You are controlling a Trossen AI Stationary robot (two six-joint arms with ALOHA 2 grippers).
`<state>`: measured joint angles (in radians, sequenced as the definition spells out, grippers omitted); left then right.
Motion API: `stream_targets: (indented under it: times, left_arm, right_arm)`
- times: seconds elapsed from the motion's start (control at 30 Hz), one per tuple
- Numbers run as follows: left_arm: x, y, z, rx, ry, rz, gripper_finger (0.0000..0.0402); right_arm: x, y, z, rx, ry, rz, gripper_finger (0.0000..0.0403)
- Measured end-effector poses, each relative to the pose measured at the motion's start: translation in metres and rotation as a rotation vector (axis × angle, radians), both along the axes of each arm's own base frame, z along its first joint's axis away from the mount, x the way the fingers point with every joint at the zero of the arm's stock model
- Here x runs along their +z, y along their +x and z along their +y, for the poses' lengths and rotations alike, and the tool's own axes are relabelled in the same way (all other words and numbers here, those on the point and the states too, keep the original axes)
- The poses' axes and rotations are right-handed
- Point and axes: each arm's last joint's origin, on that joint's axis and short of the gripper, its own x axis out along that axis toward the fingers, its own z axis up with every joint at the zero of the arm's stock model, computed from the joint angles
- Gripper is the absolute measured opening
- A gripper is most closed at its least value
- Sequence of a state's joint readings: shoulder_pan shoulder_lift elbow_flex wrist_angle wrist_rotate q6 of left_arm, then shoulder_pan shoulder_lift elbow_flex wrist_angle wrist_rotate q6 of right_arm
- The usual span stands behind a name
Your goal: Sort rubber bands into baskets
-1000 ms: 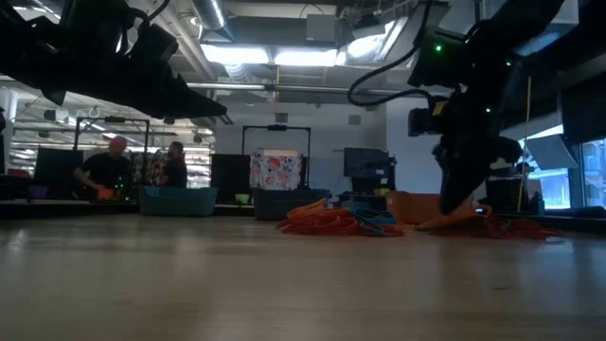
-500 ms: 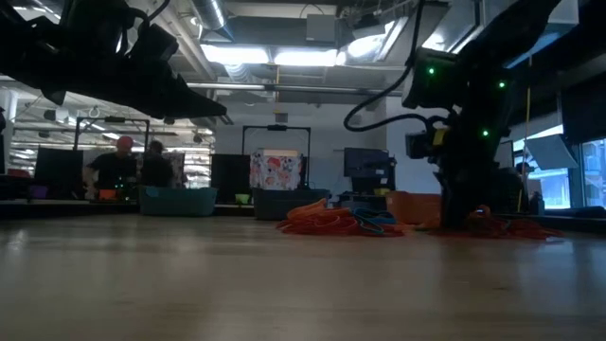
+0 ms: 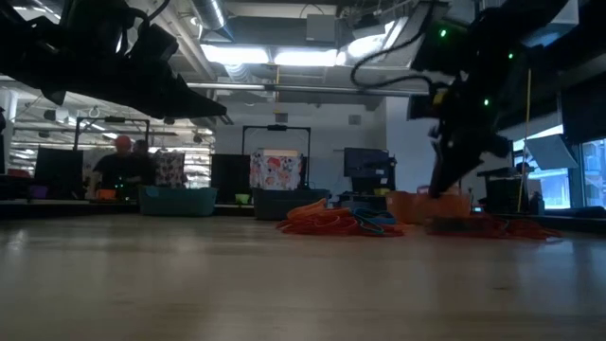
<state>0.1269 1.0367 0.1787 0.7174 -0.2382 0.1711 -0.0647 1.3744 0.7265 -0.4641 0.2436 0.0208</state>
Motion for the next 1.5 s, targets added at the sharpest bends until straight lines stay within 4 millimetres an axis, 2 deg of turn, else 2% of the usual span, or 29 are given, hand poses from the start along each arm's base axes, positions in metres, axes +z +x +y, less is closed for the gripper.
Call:
stream_targets:
  times: [0.2,0.37,0.6,0.83,1.23,1.37,1.5]
  left_arm:
    - [0.0,0.0,0.0,0.0,0.0,0.0,0.0005]
    - [0.0,0.0,0.0,0.0,0.0,0.0,0.0005]
    - [0.0,0.0,0.0,0.0,0.0,0.001,0.0005]
    - [0.0,0.0,0.0,0.0,0.0,0.001,0.0005]
    - [0.0,0.0,0.0,0.0,0.0,0.003,0.0005]
    - [0.0,0.0,0.0,0.0,0.0,0.003,0.0005]
    - [0.0,0.0,0.0,0.0,0.0,0.003,0.0005]
  right_arm:
    - [0.018,-0.007,0.0,-0.004,-0.004,-0.083,0.0016]
    - [0.019,-0.007,0.0,-0.03,-0.008,-0.092,0.0016]
    - [0.008,-0.002,-0.004,-0.081,-0.101,-0.046,0.0016]
    - [-0.007,0.014,-0.01,-0.114,-0.162,-0.064,0.0017]
    - [-0.034,0.033,-0.048,-0.225,-0.136,-0.13,0.0018]
    - [-0.043,0.037,-0.053,-0.225,-0.08,-0.145,0.0045]
    - [-0.044,0.038,-0.054,-0.229,-0.076,-0.145,0.0104]
